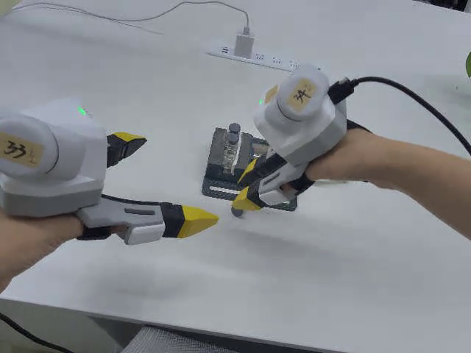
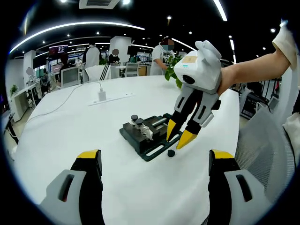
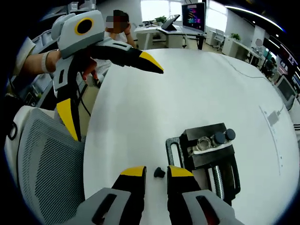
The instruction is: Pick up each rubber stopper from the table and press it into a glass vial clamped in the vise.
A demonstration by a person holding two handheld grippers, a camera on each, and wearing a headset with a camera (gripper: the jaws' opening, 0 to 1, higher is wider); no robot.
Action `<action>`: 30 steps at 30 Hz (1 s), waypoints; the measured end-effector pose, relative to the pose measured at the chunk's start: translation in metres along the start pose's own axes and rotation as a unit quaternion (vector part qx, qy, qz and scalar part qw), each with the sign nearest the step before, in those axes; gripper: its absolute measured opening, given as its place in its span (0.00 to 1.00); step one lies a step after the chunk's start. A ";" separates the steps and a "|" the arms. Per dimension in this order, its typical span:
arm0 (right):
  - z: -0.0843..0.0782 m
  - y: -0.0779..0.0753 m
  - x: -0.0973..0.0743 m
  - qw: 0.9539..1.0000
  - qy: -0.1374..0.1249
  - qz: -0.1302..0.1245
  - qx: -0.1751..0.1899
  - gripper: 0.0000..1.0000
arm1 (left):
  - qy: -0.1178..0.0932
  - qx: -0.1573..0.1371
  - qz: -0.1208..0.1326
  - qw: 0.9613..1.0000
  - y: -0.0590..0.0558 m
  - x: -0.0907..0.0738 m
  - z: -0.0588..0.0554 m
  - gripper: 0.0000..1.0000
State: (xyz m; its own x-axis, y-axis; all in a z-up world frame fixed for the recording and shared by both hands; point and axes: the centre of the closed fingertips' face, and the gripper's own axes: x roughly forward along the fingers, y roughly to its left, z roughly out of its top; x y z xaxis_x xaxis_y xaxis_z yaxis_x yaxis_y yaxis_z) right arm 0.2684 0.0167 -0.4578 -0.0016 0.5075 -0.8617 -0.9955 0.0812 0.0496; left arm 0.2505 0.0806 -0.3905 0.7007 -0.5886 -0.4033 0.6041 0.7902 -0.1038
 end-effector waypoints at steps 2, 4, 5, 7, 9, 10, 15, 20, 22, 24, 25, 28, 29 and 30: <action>-0.004 -0.003 0.001 1.000 0.003 -0.005 0.007 0.10 | 0.000 -0.001 0.000 1.000 0.000 -0.001 0.000 0.94; -0.007 -0.002 0.002 1.000 0.004 -0.002 0.012 0.09 | 0.000 -0.001 0.001 1.000 -0.001 -0.001 -0.001 0.94; -0.008 -0.003 0.003 1.000 0.005 -0.001 0.014 0.09 | 0.000 -0.002 0.001 1.000 -0.001 -0.001 -0.001 0.94; -0.011 -0.003 0.007 1.000 0.009 -0.003 0.015 0.08 | -0.001 -0.004 0.001 1.000 -0.002 0.000 -0.002 0.94; -0.013 -0.005 0.010 1.000 0.010 -0.004 0.021 0.07 | -0.001 -0.004 0.001 1.000 -0.002 0.000 -0.002 0.94; -0.015 -0.006 0.013 1.000 0.011 -0.006 0.022 0.07 | -0.001 -0.006 0.000 1.000 -0.003 0.000 -0.002 0.94; -0.019 -0.002 0.016 0.999 0.011 -0.003 0.031 0.05 | 0.000 -0.007 0.000 1.000 -0.004 0.001 -0.002 0.94; -0.016 -0.005 0.017 0.999 0.003 -0.008 0.041 0.02 | 0.002 -0.009 0.002 1.000 -0.003 0.001 -0.004 0.94; -0.015 -0.004 0.017 1.000 0.008 -0.009 0.028 0.01 | 0.004 -0.009 0.002 1.000 -0.003 0.001 -0.005 0.94; -0.015 -0.004 0.017 1.000 0.011 -0.011 0.021 0.02 | 0.003 -0.008 0.002 1.000 -0.002 0.001 -0.004 0.94; -0.016 -0.003 0.018 1.000 0.014 -0.011 0.013 0.02 | 0.003 -0.010 0.002 1.000 -0.002 0.001 -0.004 0.94; -0.016 -0.003 0.017 1.000 0.015 -0.015 0.014 0.02 | 0.002 -0.010 0.003 1.000 -0.001 0.002 -0.004 0.93; -0.017 -0.003 0.017 1.000 0.018 -0.016 0.013 0.01 | 0.002 -0.011 0.003 1.000 -0.001 0.002 -0.004 0.93; -0.017 -0.002 0.017 1.000 0.020 -0.017 0.012 0.01 | 0.002 -0.011 0.002 1.000 -0.001 0.003 -0.004 0.93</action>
State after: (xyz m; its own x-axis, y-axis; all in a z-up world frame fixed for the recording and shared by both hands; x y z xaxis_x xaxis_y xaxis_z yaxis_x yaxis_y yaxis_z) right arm 0.2691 0.0100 -0.4809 0.0274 0.4691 -0.8827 -0.9924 0.1185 0.0321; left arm 0.2500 0.0790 -0.3954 0.7018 -0.5847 -0.4069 0.5925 0.7962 -0.1222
